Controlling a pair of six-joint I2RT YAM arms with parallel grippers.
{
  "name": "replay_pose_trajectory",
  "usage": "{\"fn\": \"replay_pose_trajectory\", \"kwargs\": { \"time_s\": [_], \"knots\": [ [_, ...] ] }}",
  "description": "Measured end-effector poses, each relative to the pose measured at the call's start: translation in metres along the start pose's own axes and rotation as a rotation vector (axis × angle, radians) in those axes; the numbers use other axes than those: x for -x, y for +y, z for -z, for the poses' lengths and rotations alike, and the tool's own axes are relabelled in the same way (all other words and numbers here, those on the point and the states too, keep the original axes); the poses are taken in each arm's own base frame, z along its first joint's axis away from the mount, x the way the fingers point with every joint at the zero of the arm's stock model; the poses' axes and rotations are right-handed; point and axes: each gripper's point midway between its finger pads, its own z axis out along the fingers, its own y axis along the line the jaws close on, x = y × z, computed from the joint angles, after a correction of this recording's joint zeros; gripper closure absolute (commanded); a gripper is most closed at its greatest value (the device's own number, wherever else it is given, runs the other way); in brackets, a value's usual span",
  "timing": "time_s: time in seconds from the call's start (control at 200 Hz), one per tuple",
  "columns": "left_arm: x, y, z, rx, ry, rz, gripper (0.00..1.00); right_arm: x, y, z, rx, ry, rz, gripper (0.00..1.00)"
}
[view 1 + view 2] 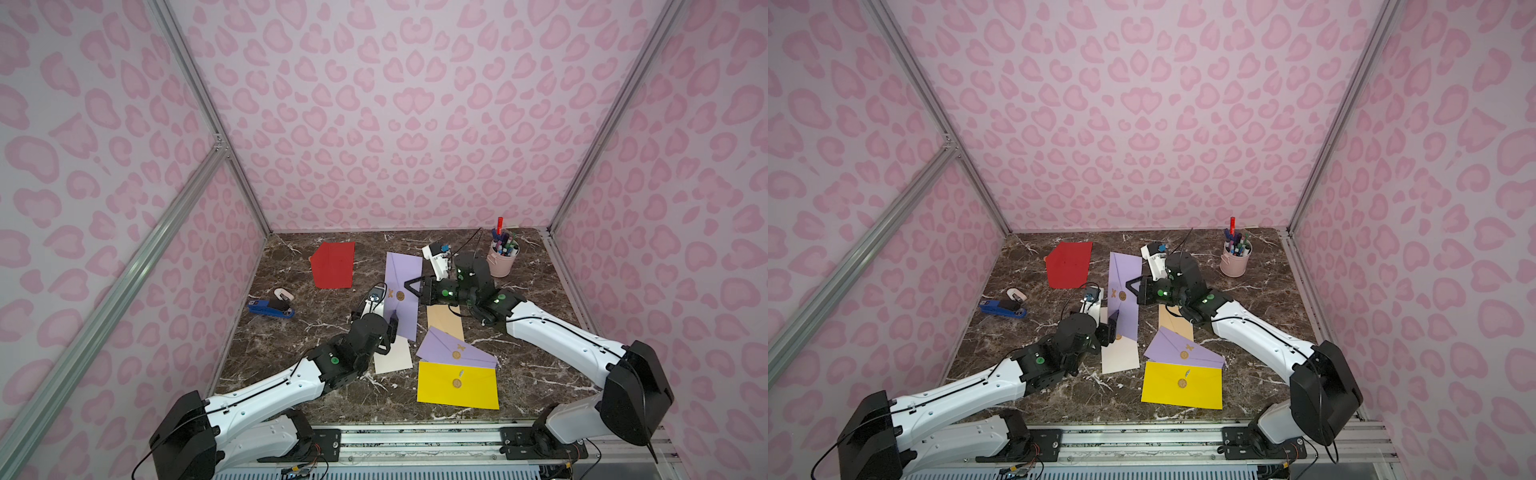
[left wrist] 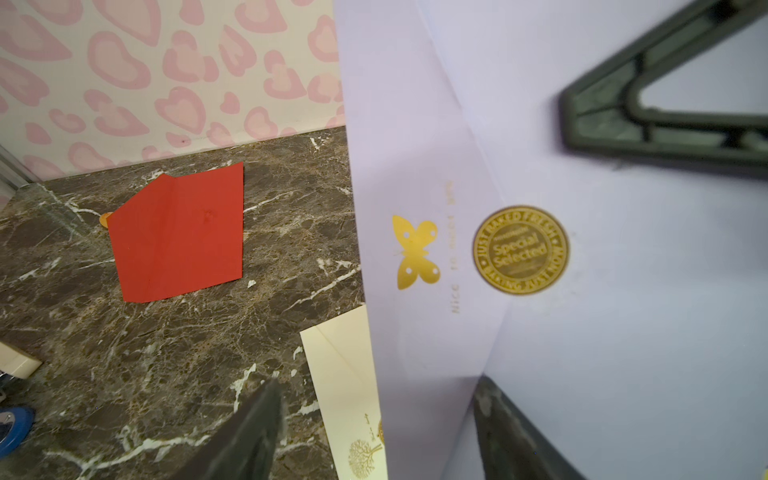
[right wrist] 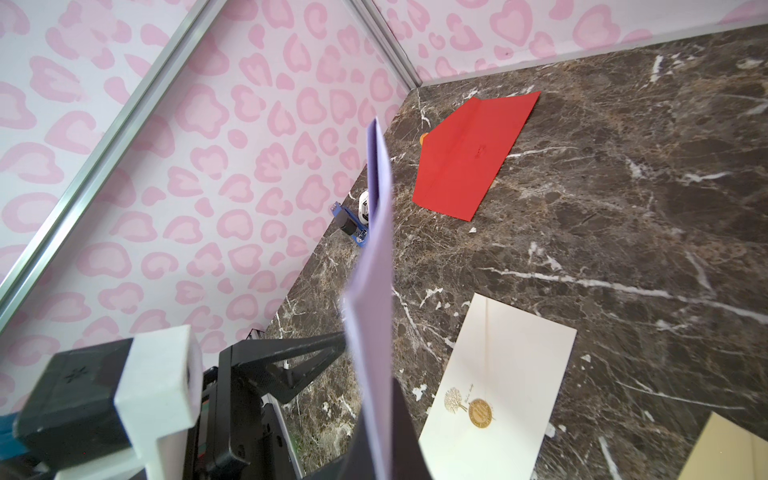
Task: Open the envelope
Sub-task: Open the envelope flap on the envelope.
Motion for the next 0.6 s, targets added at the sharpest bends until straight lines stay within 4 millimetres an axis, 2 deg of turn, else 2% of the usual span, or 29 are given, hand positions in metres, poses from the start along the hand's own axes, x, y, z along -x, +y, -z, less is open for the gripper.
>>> {"fn": "replay_pose_trajectory", "kwargs": {
  "time_s": [0.6],
  "knots": [
    [-0.0007, 0.0077, 0.0029, 0.034, 0.002, 0.006, 0.23, -0.0017, -0.0007, -0.0016, -0.001, 0.005, -0.001, 1.00]
  ]
}}
